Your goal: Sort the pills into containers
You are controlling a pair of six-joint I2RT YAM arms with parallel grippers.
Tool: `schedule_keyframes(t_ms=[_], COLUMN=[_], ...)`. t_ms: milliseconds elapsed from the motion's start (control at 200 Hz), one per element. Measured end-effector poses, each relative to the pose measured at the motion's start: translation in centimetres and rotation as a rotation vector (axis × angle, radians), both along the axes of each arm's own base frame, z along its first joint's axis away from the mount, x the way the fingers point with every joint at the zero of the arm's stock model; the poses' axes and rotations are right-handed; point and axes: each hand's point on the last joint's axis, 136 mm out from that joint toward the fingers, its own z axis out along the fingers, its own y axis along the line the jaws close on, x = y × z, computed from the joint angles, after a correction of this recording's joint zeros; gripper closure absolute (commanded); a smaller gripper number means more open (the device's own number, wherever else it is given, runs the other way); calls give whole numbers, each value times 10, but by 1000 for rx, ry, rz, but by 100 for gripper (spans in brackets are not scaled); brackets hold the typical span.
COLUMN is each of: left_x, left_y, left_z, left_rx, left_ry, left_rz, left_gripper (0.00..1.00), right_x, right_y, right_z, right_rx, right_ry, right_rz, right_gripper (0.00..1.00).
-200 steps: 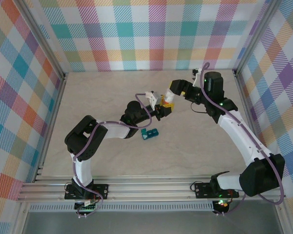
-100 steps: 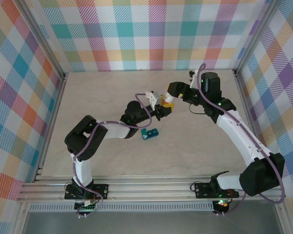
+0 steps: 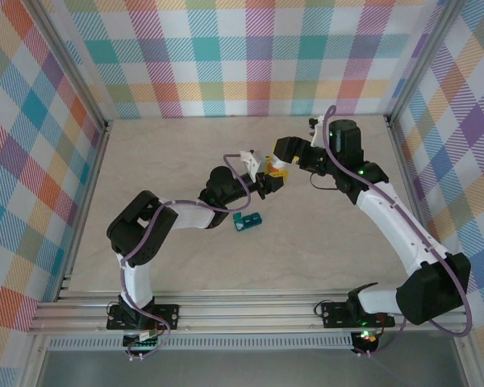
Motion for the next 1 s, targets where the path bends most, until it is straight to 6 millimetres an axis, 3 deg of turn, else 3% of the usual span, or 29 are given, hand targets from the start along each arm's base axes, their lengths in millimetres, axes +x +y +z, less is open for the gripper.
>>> schedule_keyframes(t_ms=[1000], left_x=[1], left_y=[-1], left_z=[2], left_rx=[-3], left_ry=[-3], left_rz=[0], left_gripper=[100], right_x=[-4], right_y=[-1], right_z=[7], right_rx=[-31], right_ry=[-12], right_rz=[-4], right_gripper=[21])
